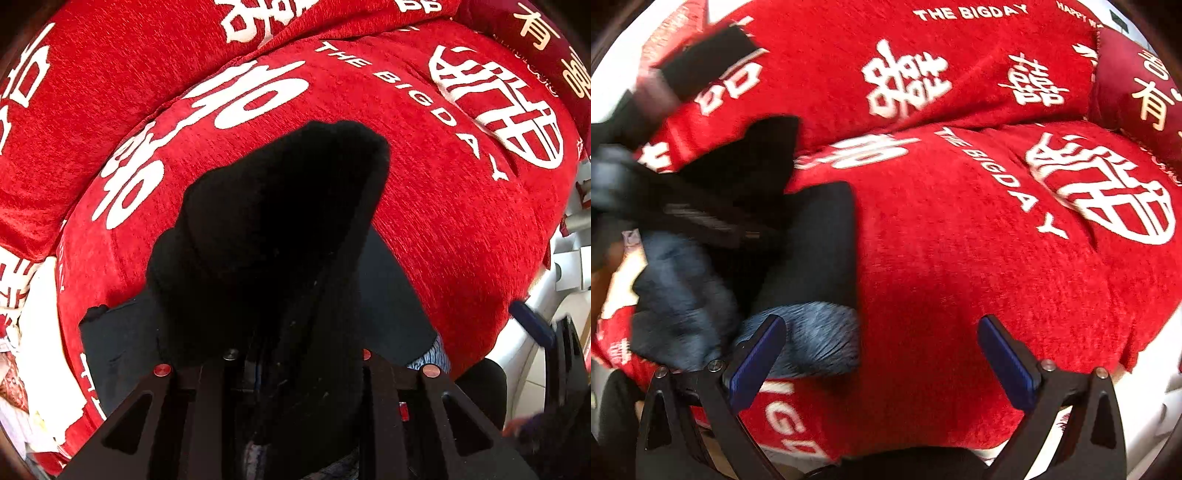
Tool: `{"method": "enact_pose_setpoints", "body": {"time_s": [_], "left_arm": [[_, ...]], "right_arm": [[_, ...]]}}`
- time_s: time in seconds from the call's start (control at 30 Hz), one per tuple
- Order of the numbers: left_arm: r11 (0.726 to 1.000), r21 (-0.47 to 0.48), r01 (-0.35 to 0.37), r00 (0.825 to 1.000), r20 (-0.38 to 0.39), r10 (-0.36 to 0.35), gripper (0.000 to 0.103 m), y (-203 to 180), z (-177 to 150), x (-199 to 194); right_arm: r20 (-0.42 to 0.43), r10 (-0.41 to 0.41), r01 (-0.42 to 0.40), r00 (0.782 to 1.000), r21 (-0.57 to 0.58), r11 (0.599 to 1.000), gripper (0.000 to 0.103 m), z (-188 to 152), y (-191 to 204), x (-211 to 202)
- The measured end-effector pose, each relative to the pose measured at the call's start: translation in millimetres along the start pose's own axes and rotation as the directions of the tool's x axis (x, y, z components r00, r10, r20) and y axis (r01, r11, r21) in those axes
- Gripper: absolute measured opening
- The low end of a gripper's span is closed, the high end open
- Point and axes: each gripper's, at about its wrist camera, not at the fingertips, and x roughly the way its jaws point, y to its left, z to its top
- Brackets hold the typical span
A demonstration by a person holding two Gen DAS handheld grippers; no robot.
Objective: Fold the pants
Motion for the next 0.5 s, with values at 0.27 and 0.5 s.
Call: {"method": "enact_pose_setpoints", "body": {"time_s": [0.27, 0.5], "left_arm": [[0.990, -0.020, 0.141, 0.988, -0.054, -0.142, 0.077, -3, 10, -17], [0.982, 0.037, 0.187, 0.978, 0.091, -0.190, 0.077, 20, 0, -85]], "right_arm": [[0.048, 0.211, -0.203, 0.976, -0.142, 0.969, 0.103, -8, 40, -9], [0.001, 0.236, -0.233, 0.972, -0.161, 0.959, 0.103, -3, 59, 26]]}}
